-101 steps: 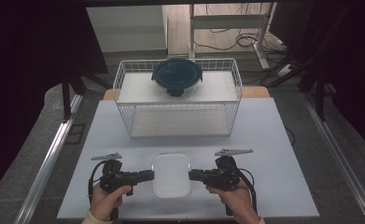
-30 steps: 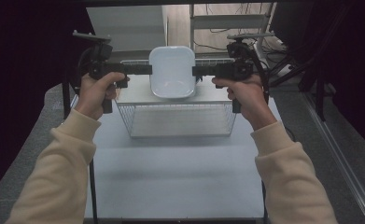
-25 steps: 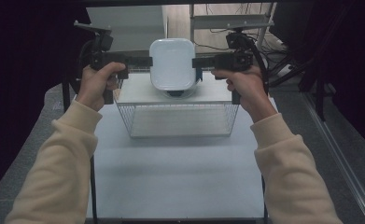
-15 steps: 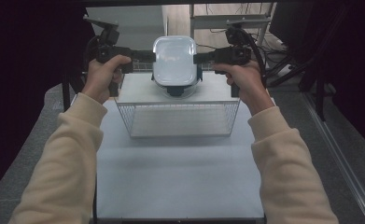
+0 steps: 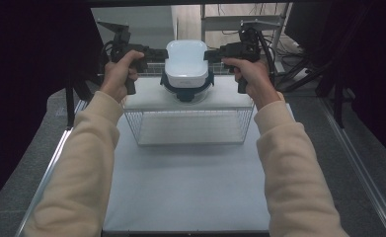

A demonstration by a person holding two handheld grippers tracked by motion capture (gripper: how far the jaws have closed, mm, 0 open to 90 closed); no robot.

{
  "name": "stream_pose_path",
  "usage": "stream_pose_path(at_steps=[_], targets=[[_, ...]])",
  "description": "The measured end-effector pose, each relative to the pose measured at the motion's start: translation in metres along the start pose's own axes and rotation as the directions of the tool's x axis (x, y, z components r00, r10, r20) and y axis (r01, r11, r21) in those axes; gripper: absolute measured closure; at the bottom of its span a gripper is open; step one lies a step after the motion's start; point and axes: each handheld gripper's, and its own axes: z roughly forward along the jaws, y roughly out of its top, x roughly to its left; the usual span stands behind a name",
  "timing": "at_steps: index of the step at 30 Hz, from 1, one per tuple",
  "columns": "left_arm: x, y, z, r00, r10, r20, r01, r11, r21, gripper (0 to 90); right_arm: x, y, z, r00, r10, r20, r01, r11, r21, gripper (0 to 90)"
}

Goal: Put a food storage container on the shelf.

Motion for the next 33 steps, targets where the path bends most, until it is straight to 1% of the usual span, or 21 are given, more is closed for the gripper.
stream_pose_path(at_steps=[3, 4, 9, 10, 11, 13, 14, 16, 17, 18, 19, 21, 22, 24, 25, 27, 28, 29, 30, 31, 33], targets=[[0.007, 0.002, 0.004, 0.9996, -0.019, -0.019, 0.019, 0.9998, 0.004, 73.2, -0.008, 0.002, 0.006, 0.9987, 0.050, -0.012, -0.050, 0.999, -0.008, 71.3], [0.011, 0.002, 0.005, 0.9996, -0.027, -0.008, 0.027, 0.9996, -0.002, 72.8, -0.010, 0.002, 0.008, 0.9980, 0.061, -0.012, -0.061, 0.998, -0.005, 70.6], [0.014, 0.000, 0.005, 0.9997, -0.025, 0.007, 0.025, 0.9997, -0.006, 71.1, -0.011, 0.001, 0.009, 0.9972, 0.069, -0.028, -0.069, 0.998, -0.010, 69.8], [0.013, 0.000, 0.006, 0.9999, -0.013, 0.000, 0.013, 0.9999, -0.010, 67.2, -0.011, 0.000, 0.009, 0.9975, 0.064, -0.029, -0.064, 0.998, -0.010, 68.9], [0.011, -0.001, 0.006, 0.9999, 0.004, -0.009, -0.005, 0.9996, -0.028, 62.6, -0.010, 0.000, 0.009, 0.9980, 0.056, -0.029, -0.057, 0.998, -0.021, 64.2], [0.004, -0.003, 0.001, 0.9990, 0.031, -0.031, -0.034, 0.9957, -0.086, 52.9, -0.005, -0.002, 0.005, 0.9990, 0.034, -0.029, -0.037, 0.996, -0.085, 51.3], [0.001, -0.004, -0.002, 0.9983, 0.041, -0.040, -0.045, 0.9934, -0.105, 43.4, -0.001, -0.004, 0.000, 0.9996, 0.013, -0.024, -0.016, 0.991, -0.132, 44.9], [-0.008, -0.008, -0.014, 0.9924, 0.094, -0.080, -0.104, 0.9849, -0.138, 35.2, 0.006, -0.007, -0.010, 0.9991, -0.043, -0.002, 0.042, 0.983, -0.180, 39.6], [-0.014, -0.014, -0.023, 0.9852, 0.140, -0.100, -0.153, 0.9775, -0.145, 32.5, 0.010, -0.010, -0.016, 0.9960, -0.088, 0.016, 0.089, 0.977, -0.196, 37.1], [-0.017, -0.018, -0.028, 0.9803, 0.166, -0.107, -0.181, 0.9728, -0.145, 31.6, 0.015, -0.016, -0.024, 0.9892, -0.144, 0.030, 0.147, 0.967, -0.209, 35.0], [-0.020, -0.025, -0.034, 0.9737, 0.196, -0.116, -0.212, 0.9674, -0.139, 30.9, 0.017, -0.021, -0.028, 0.9835, -0.177, 0.039, 0.181, 0.961, -0.210, 33.7], [-0.025, -0.042, -0.046, 0.9585, 0.249, -0.139, -0.266, 0.9558, -0.125, 28.8, 0.022, -0.035, -0.040, 0.9657, -0.254, 0.052, 0.260, 0.943, -0.207, 30.9], [-0.026, -0.051, -0.052, 0.9511, 0.268, -0.154, -0.287, 0.9503, -0.120, 27.7, 0.023, -0.044, -0.045, 0.9544, -0.292, 0.061, 0.299, 0.933, -0.200, 29.8], [-0.028, -0.074, -0.063, 0.9319, 0.317, -0.177, -0.336, 0.9374, -0.092, 26.5, 0.024, -0.062, -0.054, 0.9283, -0.360, 0.092, 0.371, 0.911, -0.181, 28.0], [-0.028, -0.084, -0.067, 0.9260, 0.330, -0.183, -0.349, 0.9334, -0.082, 26.0, 0.023, -0.073, -0.060, 0.9090, -0.401, 0.113, 0.416, 0.894, -0.168, 26.8], [-0.028, -0.101, -0.072, 0.9183, 0.351, -0.184, -0.367, 0.9283, -0.062, 25.5, 0.022, -0.090, -0.068, 0.8860, -0.440, 0.148, 0.460, 0.875, -0.154, 24.7], [-0.027, -0.110, -0.074, 0.9131, 0.362, -0.188, -0.378, 0.9243, -0.056, 25.1, 0.021, -0.097, -0.070, 0.8792, -0.451, 0.152, 0.472, 0.869, -0.151, 24.6], [-0.027, -0.119, -0.077, 0.9048, 0.376, -0.201, -0.392, 0.9185, -0.049, 25.1, 0.020, -0.104, -0.074, 0.8719, -0.466, 0.152, 0.486, 0.862, -0.144, 24.5], [-0.026, -0.131, -0.078, 0.8934, 0.395, -0.215, -0.410, 0.9113, -0.032, 25.0, 0.020, -0.112, -0.077, 0.8643, -0.477, 0.158, 0.498, 0.857, -0.133, 24.3], [-0.026, -0.138, -0.079, 0.8862, 0.406, -0.223, -0.422, 0.9062, -0.026, 24.3, 0.018, -0.122, -0.081, 0.8540, -0.491, 0.171, 0.514, 0.849, -0.125, 24.1], [-0.022, -0.159, -0.081, 0.8717, 0.427, -0.241, -0.443, 0.8964, -0.015, 23.9, 0.014, -0.135, -0.085, 0.8427, -0.508, 0.178, 0.531, 0.840, -0.115, 23.7]])
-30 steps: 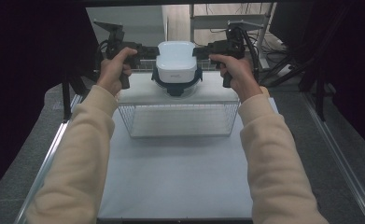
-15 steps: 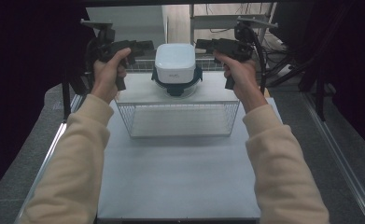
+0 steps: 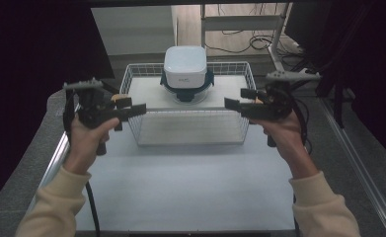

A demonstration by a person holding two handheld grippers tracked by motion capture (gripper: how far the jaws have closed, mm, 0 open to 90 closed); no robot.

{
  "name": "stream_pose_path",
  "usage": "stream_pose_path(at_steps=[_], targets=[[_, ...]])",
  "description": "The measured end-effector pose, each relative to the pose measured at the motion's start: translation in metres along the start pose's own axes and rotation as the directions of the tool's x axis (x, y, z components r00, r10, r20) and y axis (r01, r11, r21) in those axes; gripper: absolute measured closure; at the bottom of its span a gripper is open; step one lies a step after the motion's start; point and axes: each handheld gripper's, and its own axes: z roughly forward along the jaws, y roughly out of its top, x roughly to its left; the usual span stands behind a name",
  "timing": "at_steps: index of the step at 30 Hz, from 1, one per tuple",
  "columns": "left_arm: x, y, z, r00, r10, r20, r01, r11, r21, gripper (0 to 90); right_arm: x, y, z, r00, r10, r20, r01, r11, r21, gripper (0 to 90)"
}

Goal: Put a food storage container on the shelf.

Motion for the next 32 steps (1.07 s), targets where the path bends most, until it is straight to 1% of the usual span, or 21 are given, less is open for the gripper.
stream_pose_path(at_steps=[2, 4, 5, 6, 8, 9, 10, 11, 12, 14, 16, 17, 18, 20, 21, 23, 24, 26, 28, 30, 32], targets=[[-0.004, -0.022, -0.003, 0.9999, 0.011, -0.009, -0.011, 0.9999, -0.004, 22.9, 0.004, -0.017, -0.007, 0.9998, -0.018, 0.008, 0.018, 1.000, 0.001, 23.6], [-0.007, -0.048, -0.004, 0.9997, 0.011, -0.020, -0.011, 0.9999, 0.002, 22.0, 0.008, -0.037, -0.013, 0.9997, -0.024, 0.007, 0.023, 1.000, 0.016, 23.0], [-0.007, -0.060, -0.004, 0.9997, 0.006, -0.022, -0.005, 0.9999, 0.009, 21.4, 0.010, -0.048, -0.015, 0.9993, -0.032, 0.017, 0.032, 0.999, 0.024, 22.9], [-0.007, -0.072, -0.003, 0.9999, -0.001, -0.015, 0.001, 0.9997, 0.024, 20.6, 0.012, -0.060, -0.017, 0.9989, -0.042, 0.022, 0.042, 0.999, 0.029, 22.8], [-0.006, -0.092, -0.001, 0.9997, -0.013, -0.022, 0.014, 0.9989, 0.044, 19.2, 0.014, -0.084, -0.021, 0.9983, -0.048, 0.033, 0.047, 0.998, 0.042, 22.5], [-0.005, -0.100, -0.001, 0.9996, -0.017, -0.023, 0.019, 0.9984, 0.053, 19.0, 0.014, -0.094, -0.022, 0.9989, -0.040, 0.025, 0.039, 0.998, 0.048, 22.4], [-0.005, -0.108, -0.002, 0.9992, -0.015, -0.037, 0.017, 0.9981, 0.059, 18.6, 0.014, -0.103, -0.023, 0.9995, -0.029, 0.014, 0.028, 0.998, 0.057, 22.1], [-0.004, -0.113, -0.003, 0.9987, -0.018, -0.046, 0.021, 0.9980, 0.060, 18.3, 0.013, -0.112, -0.025, 0.9997, -0.018, 0.017, 0.017, 0.998, 0.062, 22.0], [-0.004, -0.119, -0.004, 0.9984, -0.026, -0.051, 0.029, 0.9978, 0.060, 18.3, 0.013, -0.117, -0.026, 0.9996, -0.013, 0.023, 0.012, 0.998, 0.064, 21.8], [-0.002, -0.131, -0.004, 0.9976, -0.045, -0.053, 0.049, 0.9964, 0.070, 17.8, 0.012, -0.134, -0.026, 0.9995, 0.006, 0.030, -0.008, 0.997, 0.079, 21.6], [0.000, -0.144, -0.003, 0.9960, -0.043, -0.078, 0.049, 0.9957, 0.078, 17.8, 0.011, -0.147, -0.024, 0.9993, 0.008, 0.037, -0.012, 0.995, 0.101, 21.4], [0.000, -0.148, -0.002, 0.9957, -0.045, -0.081, 0.052, 0.9951, 0.084, 17.8, 0.011, -0.156, -0.023, 0.9992, 0.017, 0.037, -0.021, 0.993, 0.116, 21.4], [0.000, -0.153, 0.001, 0.9954, -0.049, -0.082, 0.057, 0.9941, 0.093, 17.8, 0.010, -0.162, -0.022, 0.9991, 0.023, 0.035, -0.027, 0.992, 0.120, 21.4], [-0.001, -0.161, 0.005, 0.9956, -0.060, -0.073, 0.068, 0.9897, 0.126, 17.7, 0.010, -0.173, -0.019, 0.9986, 0.046, 0.028, -0.049, 0.991, 0.126, 21.4], [-0.001, -0.162, 0.006, 0.9959, -0.057, -0.071, 0.066, 0.9893, 0.130, 17.6, 0.010, -0.178, -0.018, 0.9987, 0.040, 0.032, -0.044, 0.988, 0.145, 21.4], [-0.002, -0.163, 0.007, 0.9954, -0.053, -0.080, 0.063, 0.9894, 0.131, 17.6, 0.010, -0.181, -0.017, 0.9986, 0.024, 0.048, -0.031, 0.986, 0.161, 21.4], [-0.002, -0.163, 0.007, 0.9955, -0.052, -0.079, 0.062, 0.9896, 0.130, 17.7, 0.009, -0.181, -0.017, 0.9983, 0.029, 0.051, -0.037, 0.986, 0.161, 21.4], [-0.002, -0.164, 0.007, 0.9955, -0.052, -0.080, 0.062, 0.9897, 0.129, 17.7, 0.009, -0.181, -0.019, 0.9982, 0.022, 0.056, -0.031, 0.987, 0.157, 21.3], [-0.002, -0.164, 0.008, 0.9956, -0.048, -0.081, 0.058, 0.9897, 0.131, 17.7, 0.010, -0.180, -0.020, 0.9982, 0.023, 0.056, -0.031, 0.989, 0.147, 21.1], [-0.002, -0.164, 0.008, 0.9954, -0.053, -0.080, 0.063, 0.9900, 0.126, 17.7, 0.012, -0.180, -0.022, 0.9983, 0.029, 0.051, -0.036, 0.990, 0.136, 21.0], [-0.003, -0.163, 0.007, 0.9950, -0.060, -0.080, 0.069, 0.9906, 0.118, 17.7, 0.014, -0.178, -0.024, 0.9988, 0.012, 0.047, -0.018, 0.992, 0.127, 20.7]])
